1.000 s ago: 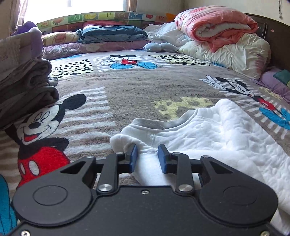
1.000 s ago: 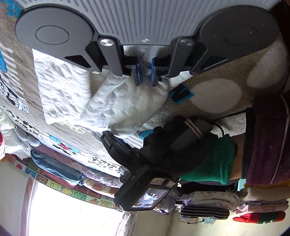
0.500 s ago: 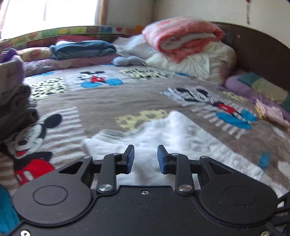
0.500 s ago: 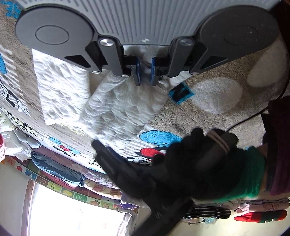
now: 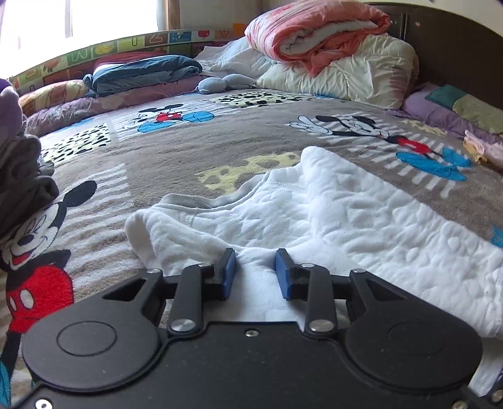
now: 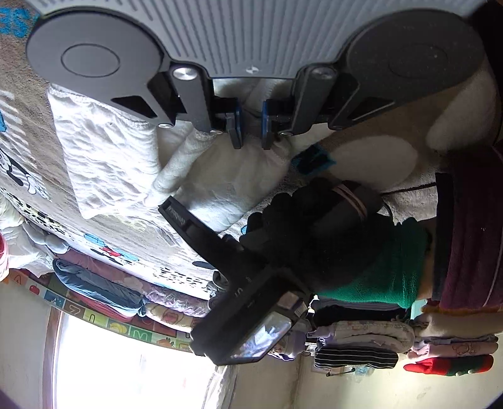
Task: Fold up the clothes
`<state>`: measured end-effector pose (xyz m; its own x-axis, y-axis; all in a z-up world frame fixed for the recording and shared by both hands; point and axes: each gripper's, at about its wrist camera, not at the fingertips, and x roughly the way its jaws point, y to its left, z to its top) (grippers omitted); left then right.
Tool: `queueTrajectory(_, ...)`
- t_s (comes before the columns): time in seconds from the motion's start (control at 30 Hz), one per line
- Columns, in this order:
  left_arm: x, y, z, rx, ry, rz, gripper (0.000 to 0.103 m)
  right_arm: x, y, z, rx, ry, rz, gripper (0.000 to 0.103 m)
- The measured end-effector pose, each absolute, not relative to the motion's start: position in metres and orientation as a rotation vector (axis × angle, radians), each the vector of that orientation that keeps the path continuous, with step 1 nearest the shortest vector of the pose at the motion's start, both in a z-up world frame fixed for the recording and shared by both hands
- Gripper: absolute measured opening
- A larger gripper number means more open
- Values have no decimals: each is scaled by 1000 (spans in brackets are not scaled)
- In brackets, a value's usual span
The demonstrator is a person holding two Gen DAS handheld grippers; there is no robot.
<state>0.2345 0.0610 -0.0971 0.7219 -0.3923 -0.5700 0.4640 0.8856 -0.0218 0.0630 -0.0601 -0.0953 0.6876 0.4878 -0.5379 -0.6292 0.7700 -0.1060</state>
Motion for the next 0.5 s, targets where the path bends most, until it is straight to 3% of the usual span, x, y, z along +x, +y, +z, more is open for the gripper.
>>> queueTrajectory(0.2,233,83,-71,80,465,-340,28,61,-60,-95,-304,507,629,15)
queueTrajectory(0.5,265,85,-106,84,583,-294,33,62,-61,-96,-300,506,631,15)
